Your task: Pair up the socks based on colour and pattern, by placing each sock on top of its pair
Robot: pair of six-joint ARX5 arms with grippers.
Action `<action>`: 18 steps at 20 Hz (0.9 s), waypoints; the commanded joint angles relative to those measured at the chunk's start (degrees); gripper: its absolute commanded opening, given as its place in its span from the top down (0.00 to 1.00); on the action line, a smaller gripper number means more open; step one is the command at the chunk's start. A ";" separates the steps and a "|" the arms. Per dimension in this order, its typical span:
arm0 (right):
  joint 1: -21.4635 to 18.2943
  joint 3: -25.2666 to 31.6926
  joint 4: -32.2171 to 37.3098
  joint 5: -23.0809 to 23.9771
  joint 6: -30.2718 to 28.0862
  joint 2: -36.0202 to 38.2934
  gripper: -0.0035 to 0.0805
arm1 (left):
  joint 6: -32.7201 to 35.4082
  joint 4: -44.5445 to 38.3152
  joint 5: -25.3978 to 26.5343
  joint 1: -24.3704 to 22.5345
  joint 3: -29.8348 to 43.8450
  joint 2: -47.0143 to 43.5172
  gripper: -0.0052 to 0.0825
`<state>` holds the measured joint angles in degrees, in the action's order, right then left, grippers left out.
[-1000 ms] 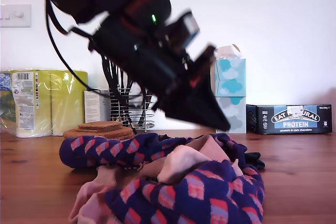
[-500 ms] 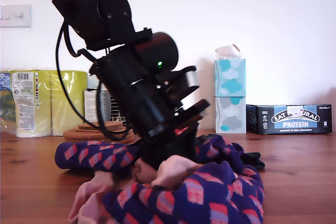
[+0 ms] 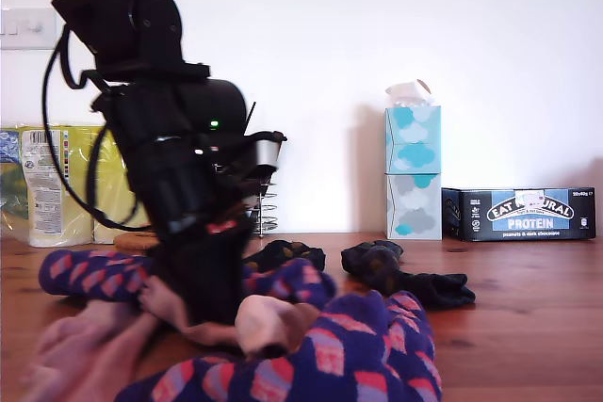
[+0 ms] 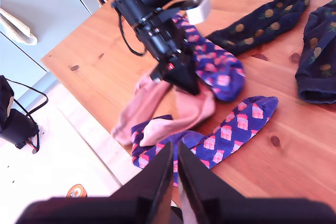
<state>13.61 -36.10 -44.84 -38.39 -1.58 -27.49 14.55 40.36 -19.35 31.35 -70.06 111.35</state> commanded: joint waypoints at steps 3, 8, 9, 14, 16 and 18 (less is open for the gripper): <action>0.15 -0.39 0.37 0.00 -0.39 0.26 0.97 | 1.99 5.01 11.47 -4.57 2.43 2.43 0.97; 0.15 -0.39 0.39 0.00 -1.73 0.26 0.97 | 1.95 6.62 14.80 -7.34 2.32 -1.70 0.97; 0.15 -0.39 0.33 0.00 -1.73 0.26 0.97 | 1.92 6.69 14.01 -7.34 2.32 -3.65 0.97; 0.15 -0.39 -0.07 -0.04 -1.92 0.26 0.97 | -1.03 4.92 3.61 -5.14 2.32 -15.45 0.97; 0.15 -0.39 -0.04 -0.02 -2.05 0.26 0.97 | -1.53 3.63 -0.98 -2.69 2.32 -18.05 0.97; 0.15 -0.39 -0.04 0.00 -3.08 0.26 0.97 | -2.62 3.30 -8.66 0.61 2.34 -17.86 0.97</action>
<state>13.61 -36.10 -45.10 -38.39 -4.08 -27.49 12.32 43.42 -25.52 31.14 -69.28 90.11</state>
